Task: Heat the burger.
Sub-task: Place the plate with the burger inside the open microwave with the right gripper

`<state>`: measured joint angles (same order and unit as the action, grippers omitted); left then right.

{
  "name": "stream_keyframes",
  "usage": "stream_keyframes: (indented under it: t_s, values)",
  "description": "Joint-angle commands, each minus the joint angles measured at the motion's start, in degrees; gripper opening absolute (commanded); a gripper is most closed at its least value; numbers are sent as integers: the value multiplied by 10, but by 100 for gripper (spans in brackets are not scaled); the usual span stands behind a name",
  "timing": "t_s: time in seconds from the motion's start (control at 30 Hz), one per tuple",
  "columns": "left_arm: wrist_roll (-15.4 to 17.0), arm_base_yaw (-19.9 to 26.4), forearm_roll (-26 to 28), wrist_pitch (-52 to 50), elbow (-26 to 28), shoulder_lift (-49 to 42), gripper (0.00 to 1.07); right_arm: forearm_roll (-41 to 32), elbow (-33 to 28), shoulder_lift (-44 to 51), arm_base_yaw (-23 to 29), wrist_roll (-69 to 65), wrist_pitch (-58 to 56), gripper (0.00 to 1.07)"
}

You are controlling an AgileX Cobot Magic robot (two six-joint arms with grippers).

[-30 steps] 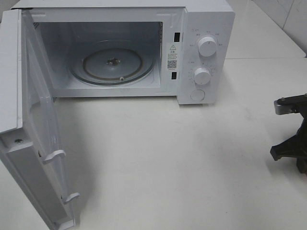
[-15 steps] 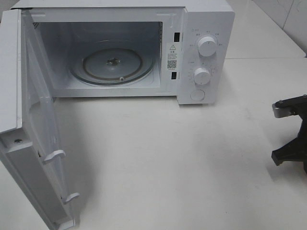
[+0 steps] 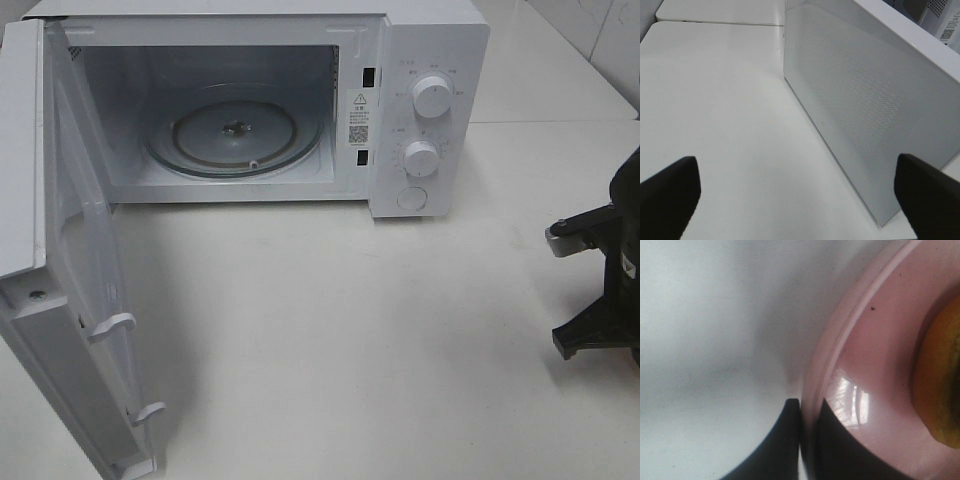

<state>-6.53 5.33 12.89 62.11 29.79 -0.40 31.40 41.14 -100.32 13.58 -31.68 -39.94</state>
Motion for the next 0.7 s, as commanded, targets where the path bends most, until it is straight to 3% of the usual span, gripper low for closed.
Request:
stream_keyframes:
  t_s: [0.03, 0.33, 0.7]
  values:
    - [2, -2, 3, -7, -1, -9, 98, 46, -3, 5, 17, -33, -40, 0]
    - [2, -2, 3, -7, -1, -9, 98, 73, -5, 23, 55, -56, -65, 0]
    - [2, -2, 3, -7, -1, -9, 98, 70, -53, 87, 124, -66, -77, 0]
